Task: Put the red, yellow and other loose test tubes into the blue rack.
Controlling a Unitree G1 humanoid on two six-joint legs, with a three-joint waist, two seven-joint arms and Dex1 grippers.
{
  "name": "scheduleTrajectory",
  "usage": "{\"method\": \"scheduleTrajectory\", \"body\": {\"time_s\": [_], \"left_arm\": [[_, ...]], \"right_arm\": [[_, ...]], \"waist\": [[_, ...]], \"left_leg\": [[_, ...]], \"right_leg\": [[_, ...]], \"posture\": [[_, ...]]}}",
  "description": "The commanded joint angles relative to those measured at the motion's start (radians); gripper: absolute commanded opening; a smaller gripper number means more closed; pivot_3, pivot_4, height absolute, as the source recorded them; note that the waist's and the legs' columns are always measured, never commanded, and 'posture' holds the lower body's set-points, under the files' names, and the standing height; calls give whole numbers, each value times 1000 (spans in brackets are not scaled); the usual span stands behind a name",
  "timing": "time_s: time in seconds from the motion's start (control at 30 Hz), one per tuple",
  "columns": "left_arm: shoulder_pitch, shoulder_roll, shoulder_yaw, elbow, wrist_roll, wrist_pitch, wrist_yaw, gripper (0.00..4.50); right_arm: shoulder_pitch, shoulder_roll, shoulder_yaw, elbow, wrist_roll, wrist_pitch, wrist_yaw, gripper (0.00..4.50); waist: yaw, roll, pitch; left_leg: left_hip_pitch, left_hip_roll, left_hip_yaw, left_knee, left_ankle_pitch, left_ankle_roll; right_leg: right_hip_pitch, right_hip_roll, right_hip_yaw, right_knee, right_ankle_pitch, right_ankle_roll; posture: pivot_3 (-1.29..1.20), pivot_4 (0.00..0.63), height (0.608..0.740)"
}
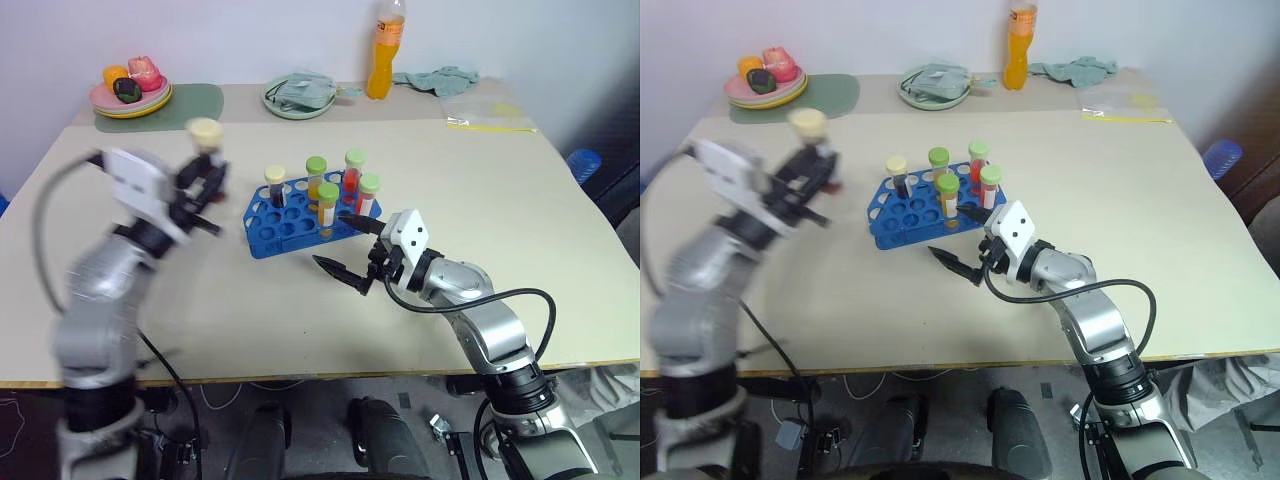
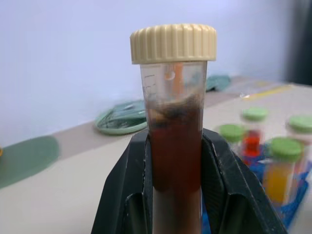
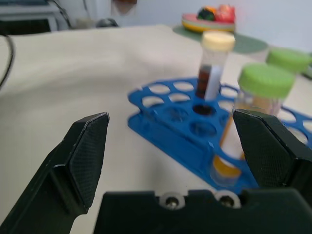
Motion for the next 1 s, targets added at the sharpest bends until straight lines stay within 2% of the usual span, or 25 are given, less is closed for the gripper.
{"method": "scheduleTrajectory", "body": {"time_s": [0.03, 0.1, 0.2, 0.4, 0.73, 1.0], "left_arm": [[29, -119, -163, 22, 229, -128, 220, 736], [37, -180, -195, 77, 279, -148, 288, 736], [33, -201, -228, 129, 329, -156, 312, 736], [16, -194, -208, 206, 333, -129, 294, 736], [14, -216, -202, 298, 263, -252, 229, 736], [23, -192, -227, 246, 372, -324, 257, 736]], "right_arm": [[-9, 10, -16, 2, -15, -34, -16, 4500], [-14, 15, -21, 5, -16, -34, -24, 4500], [-20, 17, -23, 8, -20, -37, -32, 4500], [-18, 22, -28, 6, -27, -37, -46, 4500], [0, 43, -9, -25, -31, -27, -75, 4500], [2, 47, -5, -26, -31, -27, -71, 4500]], "waist": [[-2, 0, 0], [-6, 1, 0], [-8, 1, 0], [-3, 1, -1], [0, 1, -1], [-1, 1, -1]], "left_leg": [[0, 0, 0, 0, 0, 0], [1, 1, 1, -1, 0, 0], [1, 2, 0, -1, 0, 0], [1, 2, 0, -1, 0, 0], [1, 2, 0, -1, 0, 0], [1, 1, 0, -1, 0, 0]], "right_leg": [[0, 0, 0, 0, 0, 0], [0, 1, 1, 0, 0, 0], [0, 4, 1, 0, 0, -1], [0, 3, 1, 0, 0, -1], [0, 3, 0, 0, 0, -1], [1, 3, 0, 0, 0, -1]], "posture": [[0, 150, 740], [0, 150, 740], [0, 150, 740], [0, 150, 740], [0, 150, 740], [0, 150, 740]]}}
